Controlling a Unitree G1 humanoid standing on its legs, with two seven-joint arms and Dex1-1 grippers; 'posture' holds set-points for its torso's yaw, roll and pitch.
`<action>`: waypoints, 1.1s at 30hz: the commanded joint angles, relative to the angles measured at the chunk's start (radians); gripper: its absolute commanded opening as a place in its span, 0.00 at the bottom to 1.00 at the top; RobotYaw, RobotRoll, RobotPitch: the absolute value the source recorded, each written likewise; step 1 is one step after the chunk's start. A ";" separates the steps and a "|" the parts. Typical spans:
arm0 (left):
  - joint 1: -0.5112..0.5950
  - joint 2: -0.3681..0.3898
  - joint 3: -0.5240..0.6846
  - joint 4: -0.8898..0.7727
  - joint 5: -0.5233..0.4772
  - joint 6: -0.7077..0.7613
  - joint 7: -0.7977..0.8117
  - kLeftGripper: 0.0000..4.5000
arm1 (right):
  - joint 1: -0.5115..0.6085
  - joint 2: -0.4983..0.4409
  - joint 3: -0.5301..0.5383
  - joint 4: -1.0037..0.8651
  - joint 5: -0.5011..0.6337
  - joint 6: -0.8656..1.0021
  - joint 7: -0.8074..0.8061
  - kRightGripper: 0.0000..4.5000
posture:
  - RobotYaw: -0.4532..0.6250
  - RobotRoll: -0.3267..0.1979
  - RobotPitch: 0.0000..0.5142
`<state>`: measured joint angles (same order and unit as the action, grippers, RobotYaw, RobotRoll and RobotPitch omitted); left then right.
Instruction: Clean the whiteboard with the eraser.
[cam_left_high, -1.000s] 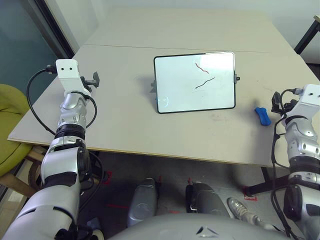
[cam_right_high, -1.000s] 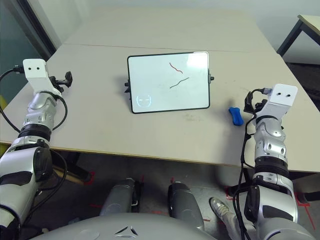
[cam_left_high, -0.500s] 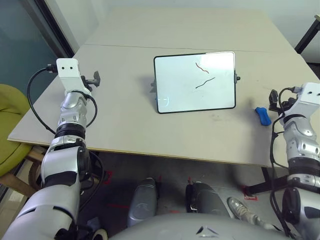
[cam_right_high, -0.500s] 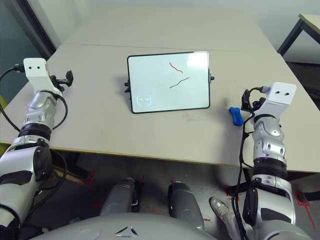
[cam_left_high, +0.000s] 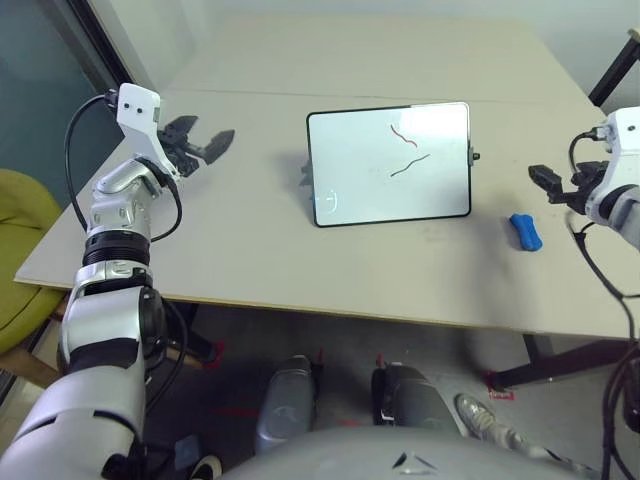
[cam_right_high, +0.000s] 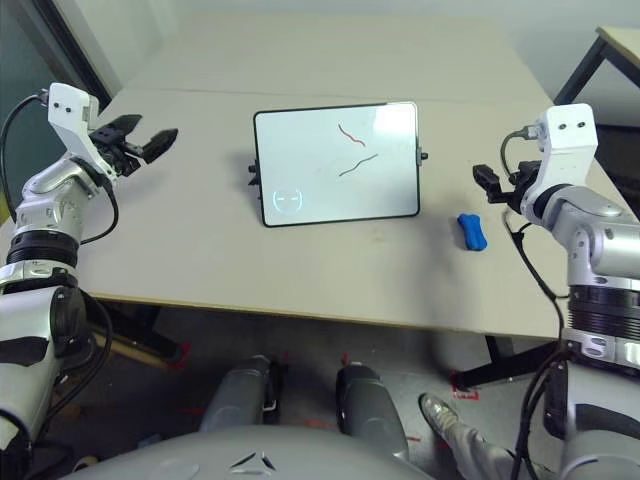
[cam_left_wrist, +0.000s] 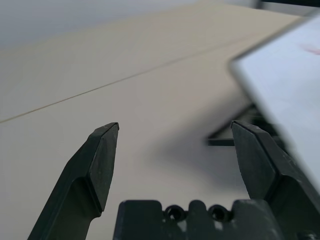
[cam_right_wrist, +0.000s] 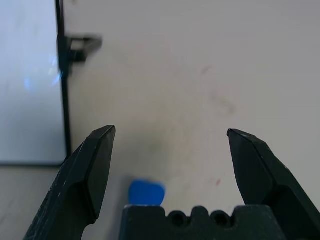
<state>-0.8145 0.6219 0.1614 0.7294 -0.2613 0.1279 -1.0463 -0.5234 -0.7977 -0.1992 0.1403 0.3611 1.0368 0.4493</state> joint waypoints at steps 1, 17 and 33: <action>0.062 0.023 -0.053 -0.127 -0.036 0.118 -0.117 1.00 | -0.028 -0.025 0.058 0.030 -0.003 0.119 0.032 0.99 | 0.62 0.62 0.10; 0.213 0.066 -0.084 -0.403 -0.100 0.340 -0.194 1.00 | -0.028 0.034 0.104 0.127 -0.028 0.204 0.029 0.99 | 0.66 0.62 0.17; 0.204 0.061 -0.083 -0.404 -0.096 0.332 -0.182 1.00 | -0.012 0.060 0.100 0.180 -0.064 0.160 0.023 0.99 | 0.66 0.62 0.16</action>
<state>-0.6130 0.6767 0.0888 0.3310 -0.3540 0.4616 -1.2322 -0.5485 -0.7433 -0.0975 0.3120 0.3068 1.1949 0.4775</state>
